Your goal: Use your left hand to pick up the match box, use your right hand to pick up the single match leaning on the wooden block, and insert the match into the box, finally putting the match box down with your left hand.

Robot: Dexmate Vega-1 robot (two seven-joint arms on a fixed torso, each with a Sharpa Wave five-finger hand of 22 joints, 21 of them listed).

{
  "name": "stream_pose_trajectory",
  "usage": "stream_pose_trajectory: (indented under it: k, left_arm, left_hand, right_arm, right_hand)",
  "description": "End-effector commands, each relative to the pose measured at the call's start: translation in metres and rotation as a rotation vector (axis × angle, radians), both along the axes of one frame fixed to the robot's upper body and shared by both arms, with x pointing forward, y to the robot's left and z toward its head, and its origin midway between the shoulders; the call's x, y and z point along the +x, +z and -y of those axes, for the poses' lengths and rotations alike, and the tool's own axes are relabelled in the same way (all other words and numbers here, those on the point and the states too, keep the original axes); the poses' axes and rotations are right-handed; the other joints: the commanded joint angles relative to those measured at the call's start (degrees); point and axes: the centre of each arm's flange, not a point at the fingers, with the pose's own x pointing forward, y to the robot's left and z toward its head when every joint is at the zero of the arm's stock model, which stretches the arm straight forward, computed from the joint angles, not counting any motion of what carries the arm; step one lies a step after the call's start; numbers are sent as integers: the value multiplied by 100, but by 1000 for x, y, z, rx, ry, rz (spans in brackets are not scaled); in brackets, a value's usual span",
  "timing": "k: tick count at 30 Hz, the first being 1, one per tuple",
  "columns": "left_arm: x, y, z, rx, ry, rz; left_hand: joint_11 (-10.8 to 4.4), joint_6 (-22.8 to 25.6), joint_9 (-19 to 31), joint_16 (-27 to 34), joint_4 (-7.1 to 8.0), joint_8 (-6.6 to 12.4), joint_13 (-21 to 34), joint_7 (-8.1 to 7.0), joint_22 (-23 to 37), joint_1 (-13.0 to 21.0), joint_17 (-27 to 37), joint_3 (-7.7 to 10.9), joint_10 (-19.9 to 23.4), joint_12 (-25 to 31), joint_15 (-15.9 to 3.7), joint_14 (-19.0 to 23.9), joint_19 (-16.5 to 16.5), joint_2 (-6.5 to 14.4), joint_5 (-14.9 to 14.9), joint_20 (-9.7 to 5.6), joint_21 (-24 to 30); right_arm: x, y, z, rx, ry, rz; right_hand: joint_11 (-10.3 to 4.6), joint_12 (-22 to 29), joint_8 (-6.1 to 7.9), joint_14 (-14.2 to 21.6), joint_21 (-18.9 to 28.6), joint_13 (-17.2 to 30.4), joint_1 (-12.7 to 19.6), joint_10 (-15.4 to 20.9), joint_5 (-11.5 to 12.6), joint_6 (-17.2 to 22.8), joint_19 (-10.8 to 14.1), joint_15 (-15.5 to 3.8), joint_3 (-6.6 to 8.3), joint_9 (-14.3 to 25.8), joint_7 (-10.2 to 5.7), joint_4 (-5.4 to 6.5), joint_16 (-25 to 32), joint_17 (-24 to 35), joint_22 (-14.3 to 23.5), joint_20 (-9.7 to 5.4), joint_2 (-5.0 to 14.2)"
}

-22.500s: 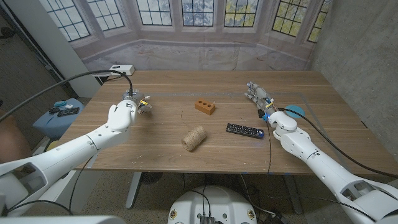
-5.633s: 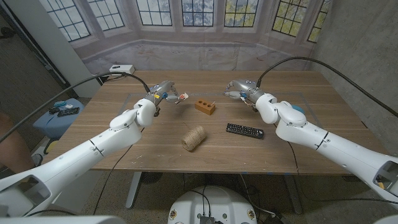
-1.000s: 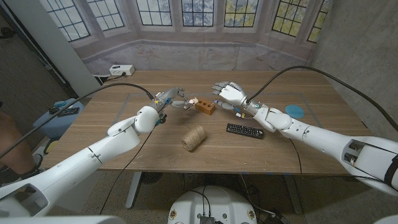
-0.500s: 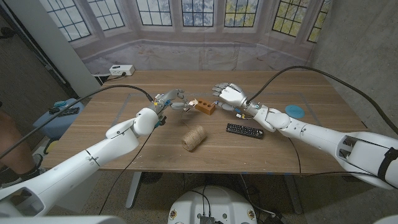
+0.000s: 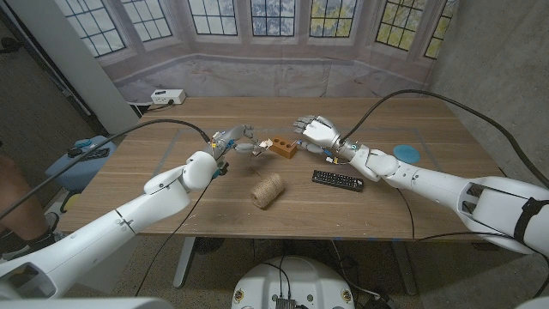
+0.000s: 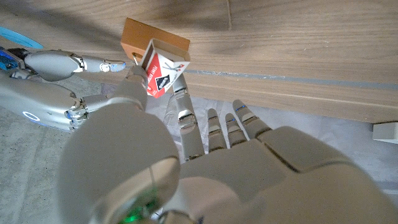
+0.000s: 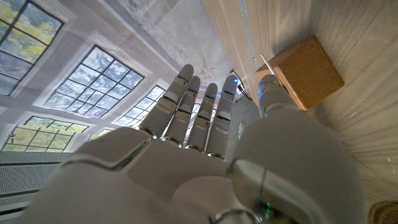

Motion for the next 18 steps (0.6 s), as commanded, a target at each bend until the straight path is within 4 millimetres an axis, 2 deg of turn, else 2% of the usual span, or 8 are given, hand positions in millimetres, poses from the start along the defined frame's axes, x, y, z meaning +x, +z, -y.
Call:
stream_pose_trajectory:
  k: [1, 18]
  left_arm:
    - [-5, -2, 2, 7, 3, 0]
    - [-5, -2, 10, 10, -3, -7]
  left_hand:
    - [-19, 35, 21, -20, 4, 53, 10, -37, 8, 189, 14, -27, 9, -16, 0, 24, 18, 117, 59, -16, -11]
    - [-18, 17, 26, -19, 7, 45, 11, -34, 9, 193, 14, -42, 3, -19, 5, 24, 12, 121, 60, -12, -12]
  right_arm:
    - [6, -3, 3, -2, -1, -5]
    - [14, -3, 8, -11, 1, -13]
  right_hand:
    - [16, 0, 20, 46, -21, 23, 76, 50, -9, 52, 67, -687, -33, 28, 3, 10, 35, 19, 10, -74, 0]
    - [7, -19, 2, 48, -32, 26, 106, 60, -10, 60, 70, -688, -62, 31, -12, 23, 39, 31, 11, -82, 9]
